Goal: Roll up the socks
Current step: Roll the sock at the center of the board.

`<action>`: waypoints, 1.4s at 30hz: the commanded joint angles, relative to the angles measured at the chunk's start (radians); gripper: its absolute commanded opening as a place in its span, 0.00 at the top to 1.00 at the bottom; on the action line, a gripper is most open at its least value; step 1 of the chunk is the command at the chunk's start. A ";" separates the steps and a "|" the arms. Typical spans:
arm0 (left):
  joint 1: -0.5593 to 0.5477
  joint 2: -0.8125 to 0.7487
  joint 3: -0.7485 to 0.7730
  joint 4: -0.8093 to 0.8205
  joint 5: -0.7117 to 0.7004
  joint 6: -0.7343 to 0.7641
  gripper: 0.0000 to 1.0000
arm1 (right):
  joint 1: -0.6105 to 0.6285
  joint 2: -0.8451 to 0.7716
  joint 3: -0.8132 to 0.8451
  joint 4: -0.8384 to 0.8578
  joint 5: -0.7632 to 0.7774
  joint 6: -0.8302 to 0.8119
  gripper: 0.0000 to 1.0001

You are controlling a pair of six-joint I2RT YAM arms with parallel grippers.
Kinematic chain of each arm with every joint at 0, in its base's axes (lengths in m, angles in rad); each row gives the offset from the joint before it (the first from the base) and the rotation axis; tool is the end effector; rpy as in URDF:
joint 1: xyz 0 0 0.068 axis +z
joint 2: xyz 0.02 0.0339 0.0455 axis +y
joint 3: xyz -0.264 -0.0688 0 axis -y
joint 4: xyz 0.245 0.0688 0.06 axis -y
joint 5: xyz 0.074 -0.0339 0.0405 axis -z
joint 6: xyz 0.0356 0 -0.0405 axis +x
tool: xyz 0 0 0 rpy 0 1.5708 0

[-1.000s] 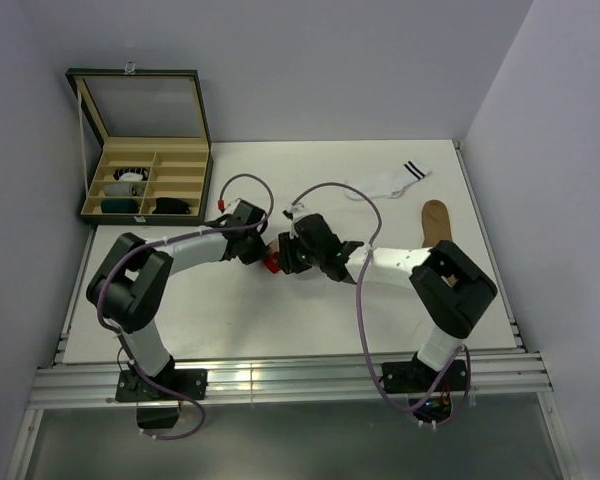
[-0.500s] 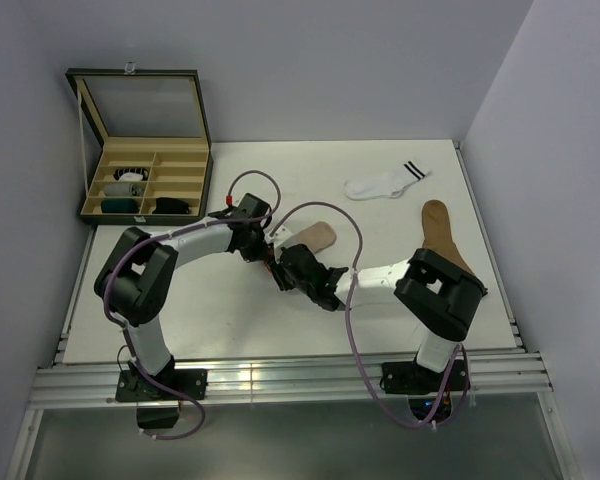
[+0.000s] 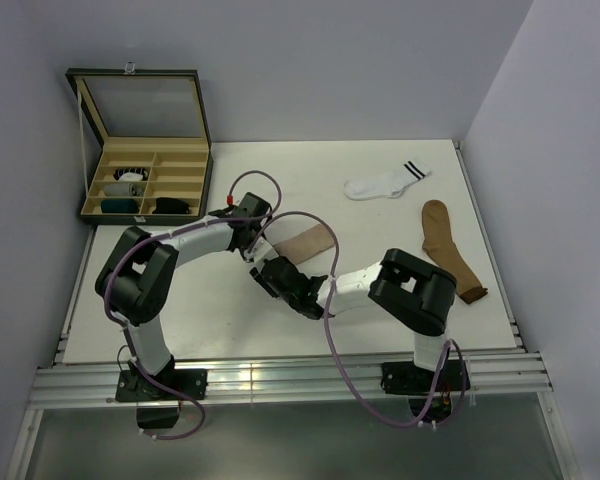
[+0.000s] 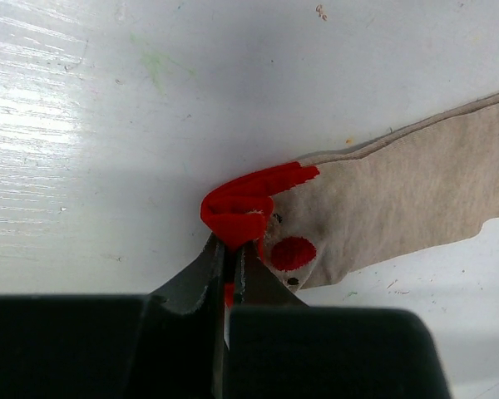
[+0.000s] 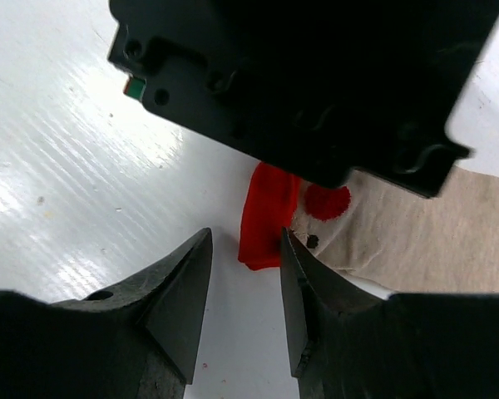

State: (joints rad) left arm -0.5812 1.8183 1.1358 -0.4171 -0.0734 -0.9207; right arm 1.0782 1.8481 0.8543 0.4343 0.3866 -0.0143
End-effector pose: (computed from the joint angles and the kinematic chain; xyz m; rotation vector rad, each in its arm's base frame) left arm 0.3043 -0.1968 0.1639 -0.4838 2.6806 -0.3730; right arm 0.1853 0.3169 0.1380 -0.8883 1.8953 0.2333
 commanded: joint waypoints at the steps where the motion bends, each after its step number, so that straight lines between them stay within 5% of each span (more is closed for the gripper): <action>1: 0.000 0.026 0.025 -0.038 0.012 0.020 1.00 | 0.011 0.028 0.043 0.027 0.058 -0.035 0.55; 6: 0.000 0.029 0.022 -0.029 0.024 0.006 0.99 | 0.012 0.065 0.051 0.006 0.074 -0.027 0.63; 13: 0.000 -0.010 0.013 0.000 0.021 -0.033 0.89 | -0.020 0.073 0.040 -0.051 0.009 0.013 1.00; 24: 0.070 -0.171 -0.073 0.103 0.029 -0.168 0.51 | -0.213 -0.070 -0.078 -0.032 -0.342 0.203 1.00; 33: 0.093 -0.283 -0.208 0.265 0.040 -0.276 0.46 | -0.428 -0.084 -0.110 0.029 -0.831 0.414 1.00; 42: 0.050 -0.214 -0.228 0.343 0.112 -0.279 0.46 | -0.647 0.083 -0.188 0.403 -1.172 0.811 1.00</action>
State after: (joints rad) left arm -0.5060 1.5780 0.9009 -0.1520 0.0021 -1.1851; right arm 0.4786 1.8648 0.7013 0.6548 -0.6201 0.5877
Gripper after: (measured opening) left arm 0.543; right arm 0.029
